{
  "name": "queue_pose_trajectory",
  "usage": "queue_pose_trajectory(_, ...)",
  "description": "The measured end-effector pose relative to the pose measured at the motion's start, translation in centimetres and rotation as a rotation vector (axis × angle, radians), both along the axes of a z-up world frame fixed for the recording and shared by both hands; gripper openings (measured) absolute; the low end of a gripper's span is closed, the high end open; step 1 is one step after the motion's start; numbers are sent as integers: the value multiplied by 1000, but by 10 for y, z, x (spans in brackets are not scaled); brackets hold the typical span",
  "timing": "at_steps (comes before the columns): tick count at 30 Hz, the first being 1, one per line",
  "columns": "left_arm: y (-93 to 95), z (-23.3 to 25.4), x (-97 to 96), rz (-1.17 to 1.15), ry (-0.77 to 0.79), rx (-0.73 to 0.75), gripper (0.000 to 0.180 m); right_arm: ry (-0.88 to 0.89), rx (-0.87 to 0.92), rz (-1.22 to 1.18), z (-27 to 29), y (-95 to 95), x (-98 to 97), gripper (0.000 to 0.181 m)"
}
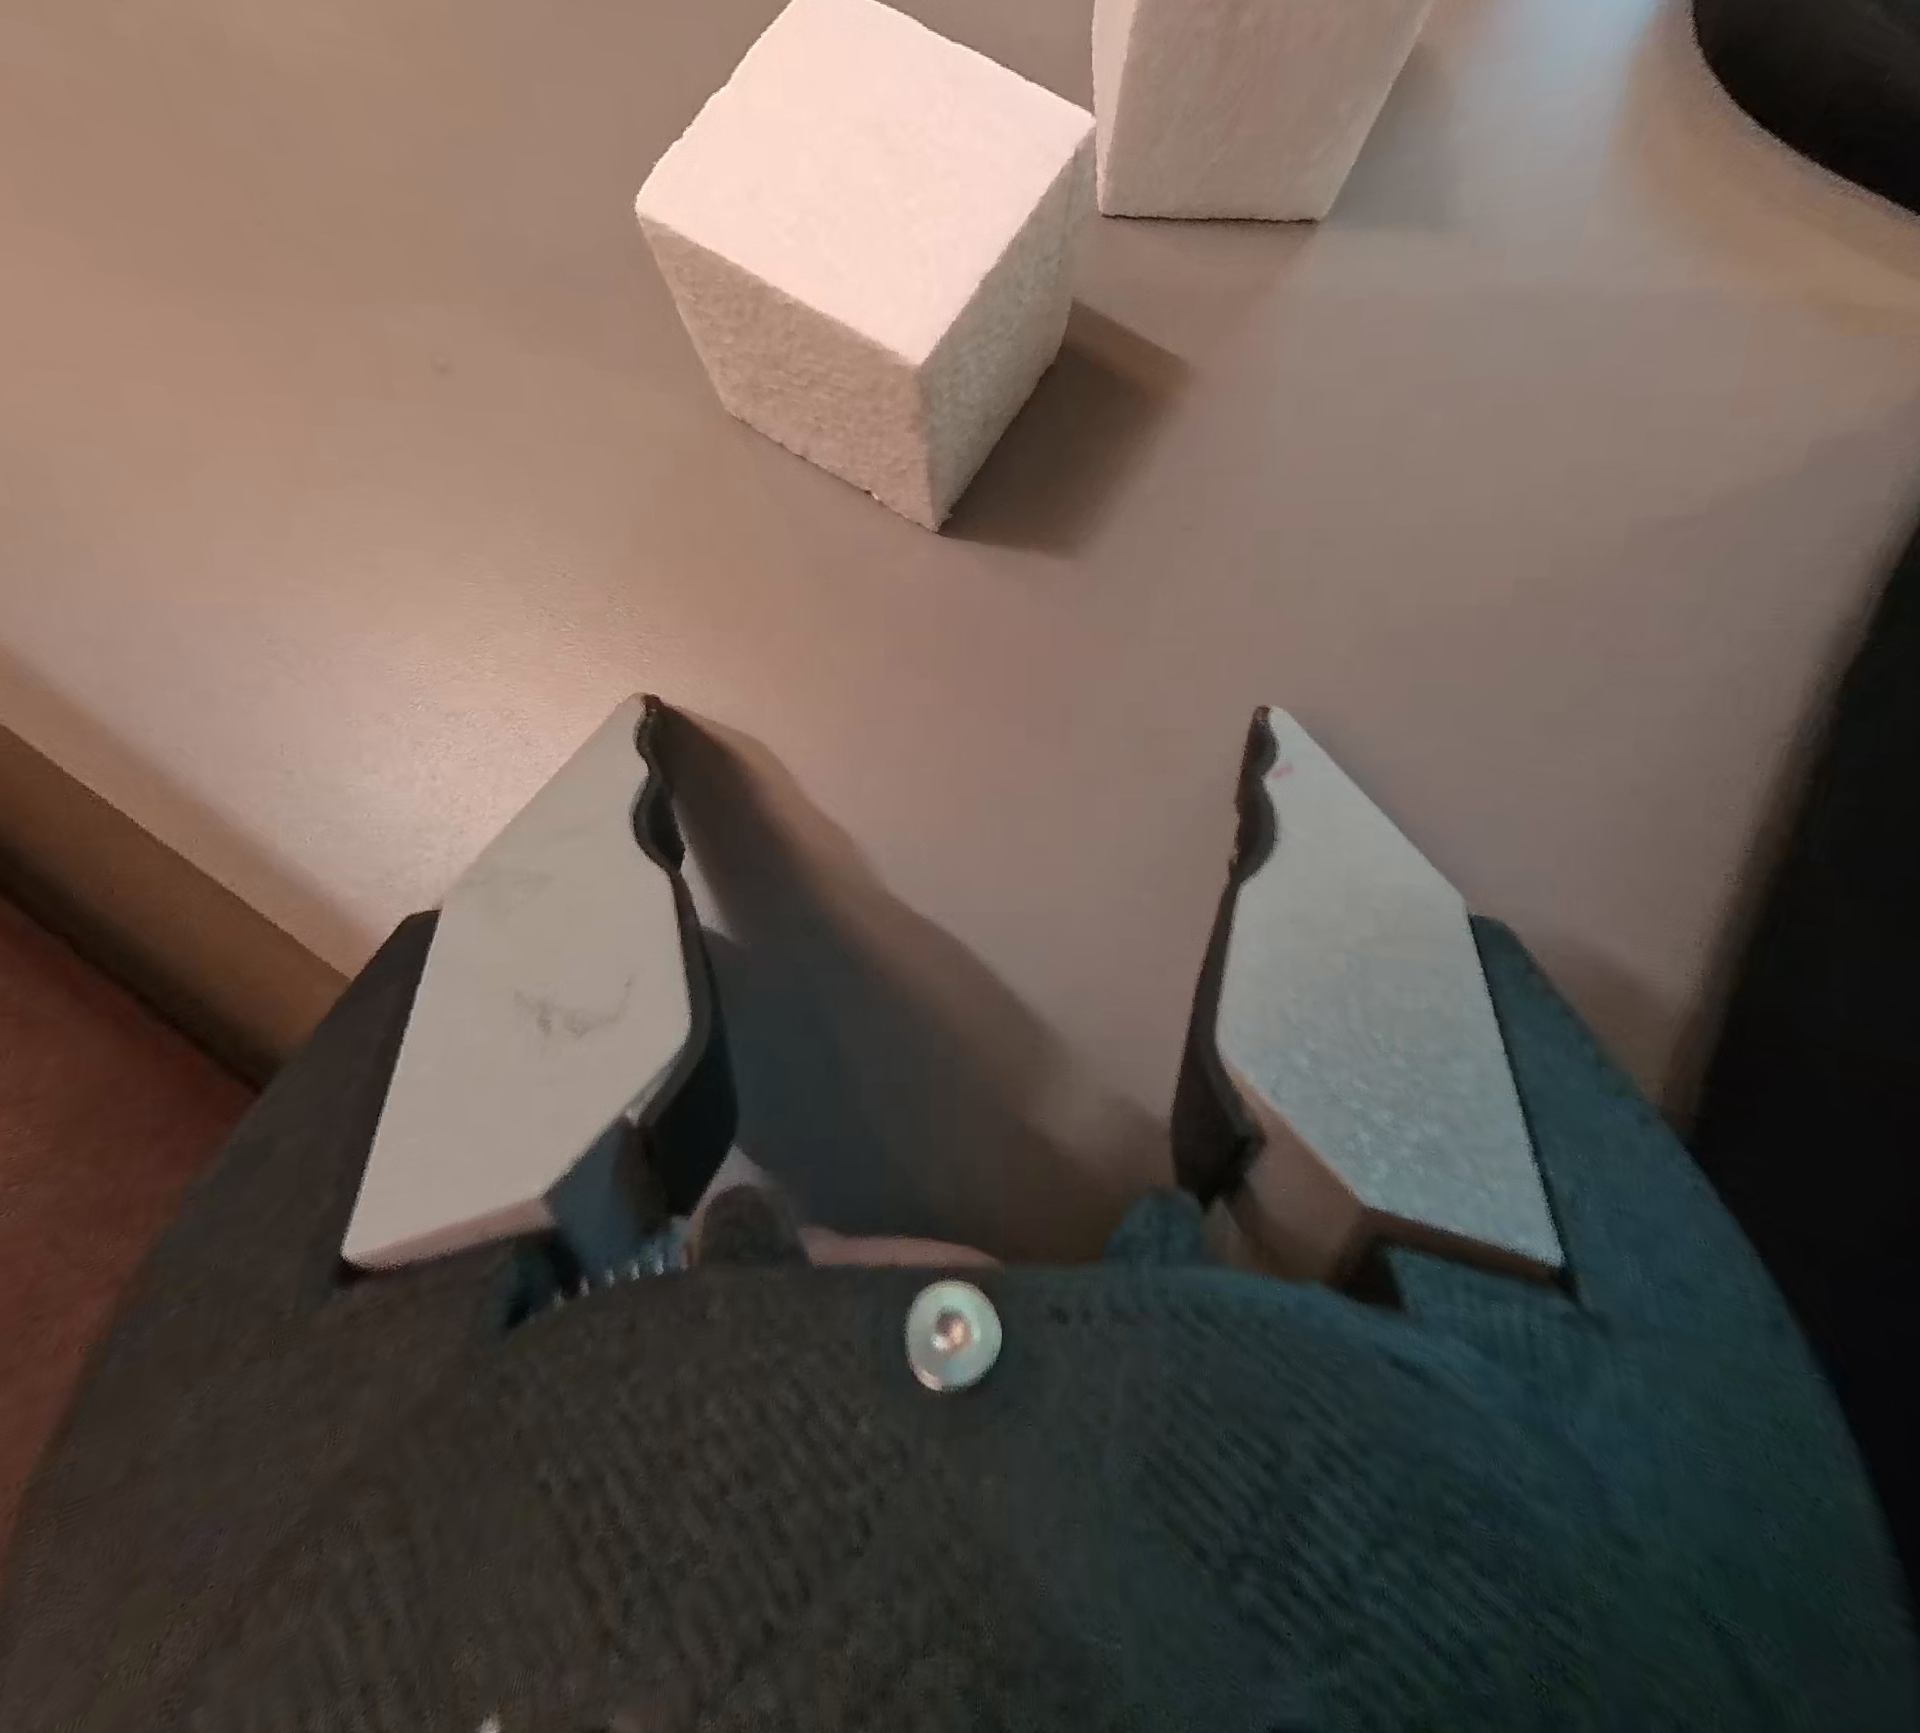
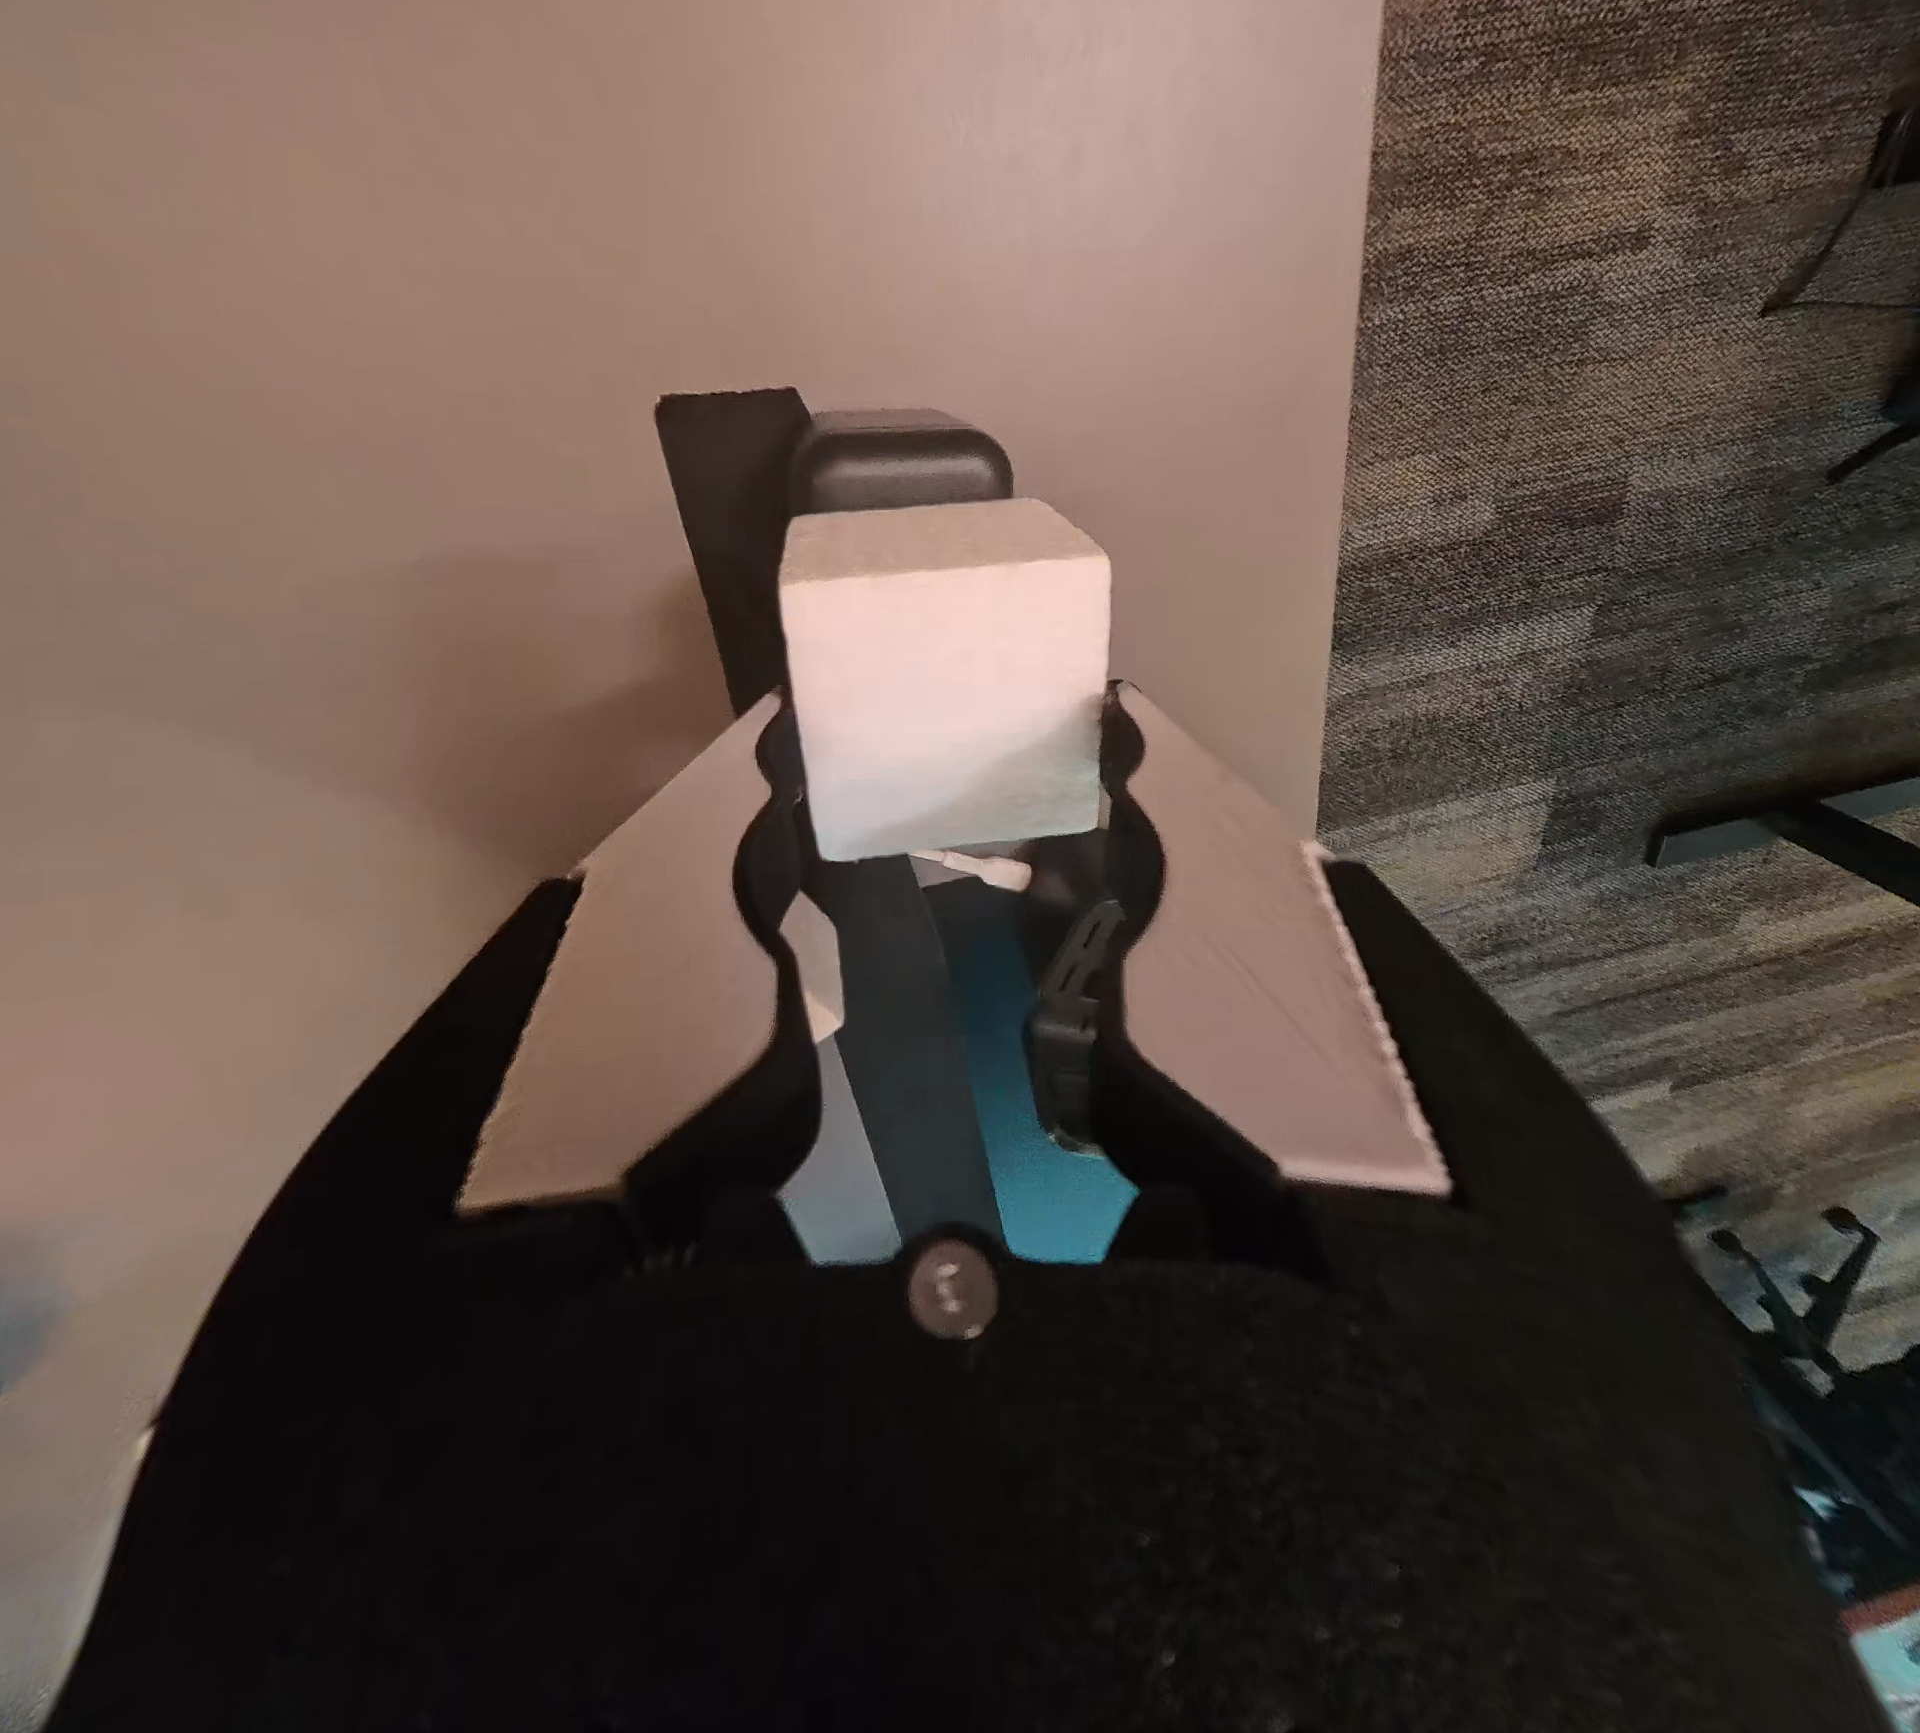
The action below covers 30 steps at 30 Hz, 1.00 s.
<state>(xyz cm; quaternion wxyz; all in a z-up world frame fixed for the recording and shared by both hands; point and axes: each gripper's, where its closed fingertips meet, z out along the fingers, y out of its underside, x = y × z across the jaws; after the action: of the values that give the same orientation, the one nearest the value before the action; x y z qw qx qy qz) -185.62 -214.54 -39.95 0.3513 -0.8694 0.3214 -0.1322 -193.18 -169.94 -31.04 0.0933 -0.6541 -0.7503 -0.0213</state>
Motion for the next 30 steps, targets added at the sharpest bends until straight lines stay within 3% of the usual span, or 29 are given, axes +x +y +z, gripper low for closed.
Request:
queue_pose_trajectory(5, 0, 0, 0, 2, 2, -2, 106, 9, -4, -28, -11, 1, 1, 60)
queue_pose_trajectory(9, 0, 0, 0, 3, 2, -2, 106, 72, 23, -95, 2, 4, 8, 77)
queue_pose_trajectory(14, 0, 0, 1, 7, 0, 1, 107, 242, -11, -438, 39, -7, 40, 63)
queue_pose_trajectory(17, 1, 0, 2, 14, -1, 1, 108, 159, -52, -629, 21, -26, 82, 71)
queue_pose_trajectory(25, -2, -1, 3, 5, 12, -13, 113, -71, -78, -782, -41, -40, 130, 73)
queue_pose_trajectory(30, -3, -1, 2, 33, 9, -9, 114, -94, -116, -797, -55, -49, 128, 54)
